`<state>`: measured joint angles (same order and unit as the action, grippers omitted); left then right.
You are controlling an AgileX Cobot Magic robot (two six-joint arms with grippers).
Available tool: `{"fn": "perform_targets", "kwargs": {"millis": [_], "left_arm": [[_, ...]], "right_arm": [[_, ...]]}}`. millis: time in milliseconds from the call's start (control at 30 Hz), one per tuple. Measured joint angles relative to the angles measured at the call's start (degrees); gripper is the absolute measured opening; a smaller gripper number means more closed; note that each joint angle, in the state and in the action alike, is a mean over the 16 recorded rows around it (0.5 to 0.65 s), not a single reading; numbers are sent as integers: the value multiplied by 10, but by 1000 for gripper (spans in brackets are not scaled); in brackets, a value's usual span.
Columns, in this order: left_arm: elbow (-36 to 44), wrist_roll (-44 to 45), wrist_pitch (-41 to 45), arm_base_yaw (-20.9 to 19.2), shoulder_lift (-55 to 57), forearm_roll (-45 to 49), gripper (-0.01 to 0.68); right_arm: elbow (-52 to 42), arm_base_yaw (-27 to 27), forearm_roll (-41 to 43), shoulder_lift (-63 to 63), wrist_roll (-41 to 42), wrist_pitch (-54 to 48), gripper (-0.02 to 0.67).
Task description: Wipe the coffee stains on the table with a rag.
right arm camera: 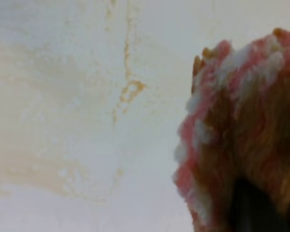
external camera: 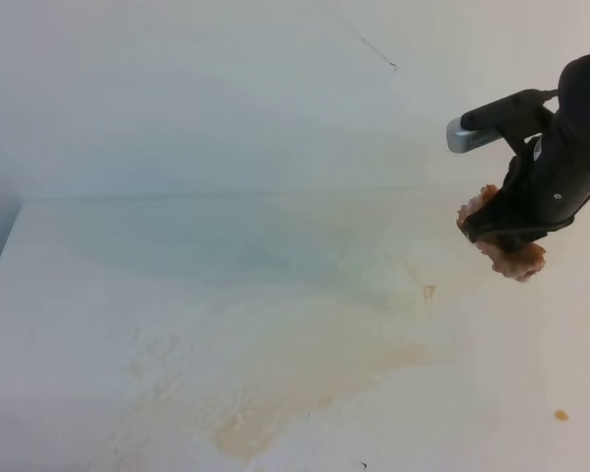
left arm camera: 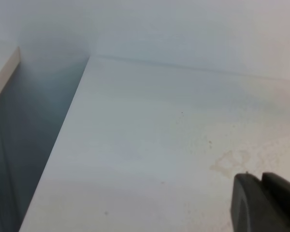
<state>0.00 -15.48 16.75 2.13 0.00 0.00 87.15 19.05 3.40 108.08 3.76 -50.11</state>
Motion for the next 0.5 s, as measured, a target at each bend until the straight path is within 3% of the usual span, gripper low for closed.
{"fn": "perform_targets", "kwargs": {"millis": [500], "left_arm": [[0, 0, 0, 0, 0, 0, -4]], "right_arm": [[0, 2, -12, -33, 43, -76, 189]]}}
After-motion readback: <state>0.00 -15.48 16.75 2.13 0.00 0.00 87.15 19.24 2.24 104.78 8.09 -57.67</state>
